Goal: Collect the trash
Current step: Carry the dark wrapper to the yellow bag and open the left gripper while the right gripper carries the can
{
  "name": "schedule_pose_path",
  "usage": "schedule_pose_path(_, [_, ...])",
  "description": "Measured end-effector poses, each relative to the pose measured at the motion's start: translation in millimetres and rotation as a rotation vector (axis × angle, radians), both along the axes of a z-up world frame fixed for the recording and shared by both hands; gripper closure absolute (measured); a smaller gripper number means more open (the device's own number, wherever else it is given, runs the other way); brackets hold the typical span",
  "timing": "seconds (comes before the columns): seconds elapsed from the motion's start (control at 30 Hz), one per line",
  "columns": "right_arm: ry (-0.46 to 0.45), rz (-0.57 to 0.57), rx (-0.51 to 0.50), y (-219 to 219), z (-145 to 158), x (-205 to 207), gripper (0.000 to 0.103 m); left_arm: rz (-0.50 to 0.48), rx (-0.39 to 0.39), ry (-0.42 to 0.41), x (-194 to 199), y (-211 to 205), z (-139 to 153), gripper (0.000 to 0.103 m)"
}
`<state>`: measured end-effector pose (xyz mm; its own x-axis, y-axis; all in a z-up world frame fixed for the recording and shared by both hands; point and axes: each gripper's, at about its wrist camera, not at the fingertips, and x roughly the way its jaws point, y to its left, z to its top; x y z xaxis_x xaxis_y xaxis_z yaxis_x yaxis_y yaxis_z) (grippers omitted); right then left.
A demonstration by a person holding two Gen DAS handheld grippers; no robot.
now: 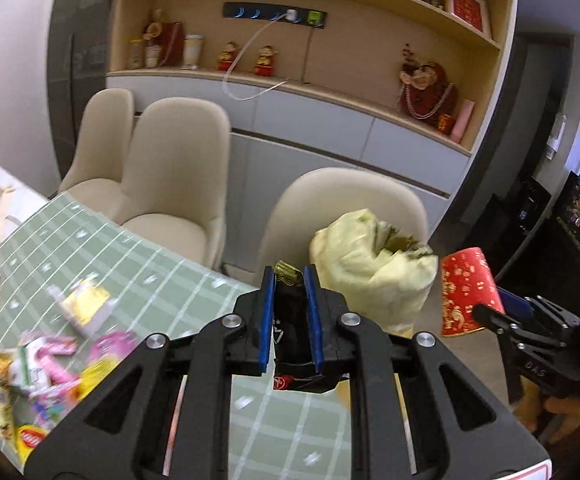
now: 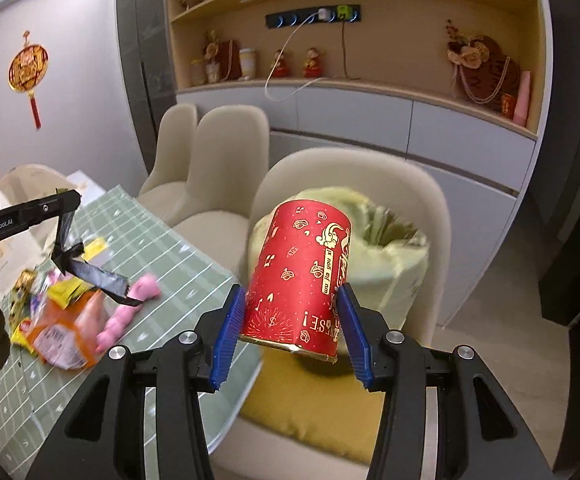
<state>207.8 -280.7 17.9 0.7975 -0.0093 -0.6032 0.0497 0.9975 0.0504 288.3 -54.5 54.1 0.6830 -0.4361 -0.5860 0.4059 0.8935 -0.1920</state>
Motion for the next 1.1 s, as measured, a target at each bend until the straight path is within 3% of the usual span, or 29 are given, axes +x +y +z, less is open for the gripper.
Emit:
schedule_pose_path(0.17, [-0.032, -0.011, 0.036, -56.9, 2.7, 30.6, 0.058, -0.052, -0.003, 0.028, 36.4, -76.3, 10.4, 0.089])
schedule_pose_path(0.4, [-0.052, -0.002, 0.029, -123.2, 8.8, 78.1, 0.058, -0.09, 0.09, 0.007, 85.3, -172.9, 7.3, 0.089])
schedule_pose_path(0.53, [-0.073, -0.005, 0.022, -150.2, 14.5, 97.1, 0.057, -0.092, 0.114, 0.015, 114.6, -202.9, -3.5, 0.089])
schedule_pose_path(0.67, [-0.078, -0.017, 0.025, -174.2, 15.0, 114.5, 0.057, -0.097, 0.07, 0.032, 146.5, -226.8, -13.3, 0.089])
schedule_pose_path(0.8, [-0.066, -0.03, 0.039, -192.4, 6.8, 131.5, 0.057, -0.107, 0.034, 0.117, 180.2, -250.1, -37.5, 0.089])
schedule_pose_path(1.0, [-0.016, -0.026, 0.066, -202.2, -15.8, 150.8, 0.057, -0.147, 0.174, 0.276, 192.2, -270.2, -102.7, 0.089])
schedule_pose_path(1.1, [0.017, -0.021, 0.081, -200.6, -29.5, 158.8, 0.057, -0.187, 0.187, 0.351, 185.4, -272.7, -125.4, 0.088])
